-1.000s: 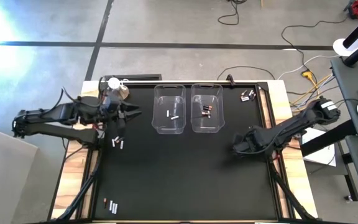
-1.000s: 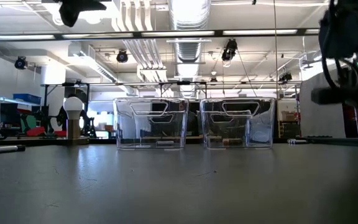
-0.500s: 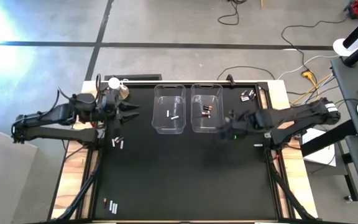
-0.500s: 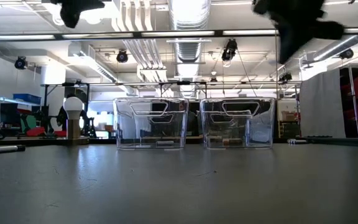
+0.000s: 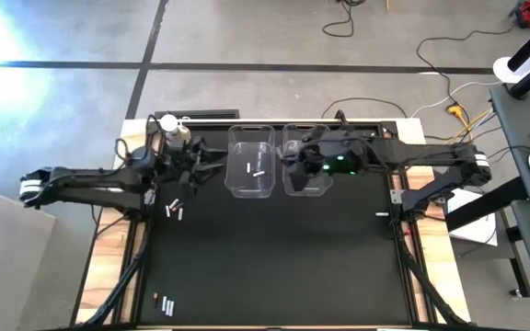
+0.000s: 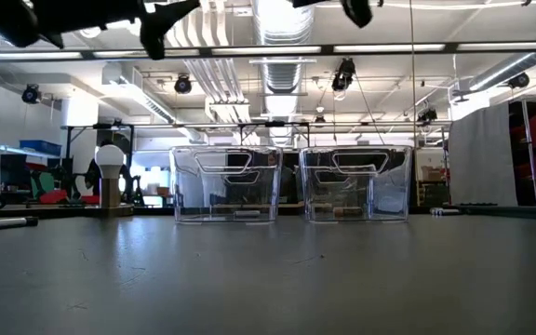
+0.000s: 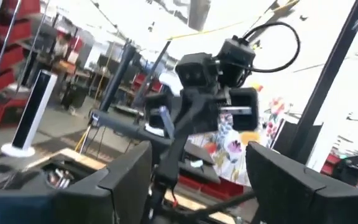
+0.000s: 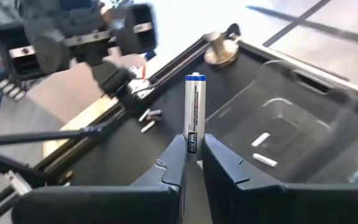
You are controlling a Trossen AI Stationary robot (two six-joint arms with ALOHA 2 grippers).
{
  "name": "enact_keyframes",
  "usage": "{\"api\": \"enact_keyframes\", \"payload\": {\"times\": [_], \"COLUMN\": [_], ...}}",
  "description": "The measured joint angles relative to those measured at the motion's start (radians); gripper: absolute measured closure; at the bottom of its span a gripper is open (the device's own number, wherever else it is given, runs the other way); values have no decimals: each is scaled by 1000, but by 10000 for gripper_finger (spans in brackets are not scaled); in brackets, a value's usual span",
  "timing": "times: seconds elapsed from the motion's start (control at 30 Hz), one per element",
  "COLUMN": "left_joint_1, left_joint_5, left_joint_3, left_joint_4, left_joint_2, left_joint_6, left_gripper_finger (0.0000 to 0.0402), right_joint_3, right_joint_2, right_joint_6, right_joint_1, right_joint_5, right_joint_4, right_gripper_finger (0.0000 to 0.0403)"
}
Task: Sort batteries
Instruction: Put the white battery into the left transparent bin
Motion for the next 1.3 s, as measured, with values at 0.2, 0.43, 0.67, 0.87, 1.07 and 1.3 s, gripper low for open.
{"api": "enact_keyframes", "payload": {"times": [0.2,0.43,0.67,0.87,1.07,1.3], "left_joint_1": [62,141,139,142,142,142], "left_joint_5": [146,312,325,320,304,308], "left_joint_3": [32,68,135,133,141,177], "left_joint_4": [213,512,573,661,655,654], "left_joint_2": [171,353,469,490,515,541], "left_joint_6": [-54,-271,-307,-325,-325,-328], "left_gripper_finger": [183,189,189,223,297,380], "right_joint_3": [106,240,286,278,278,276], "right_joint_2": [152,240,272,259,263,275], "right_joint_6": [-65,-140,-139,-139,-140,-125], "right_joint_1": [0,-5,-14,-13,-18,-17], "right_joint_5": [-91,-111,-99,-56,-56,-54], "right_joint_4": [104,127,125,125,127,129], "right_gripper_finger": [374,374,374,374,374,374]}}
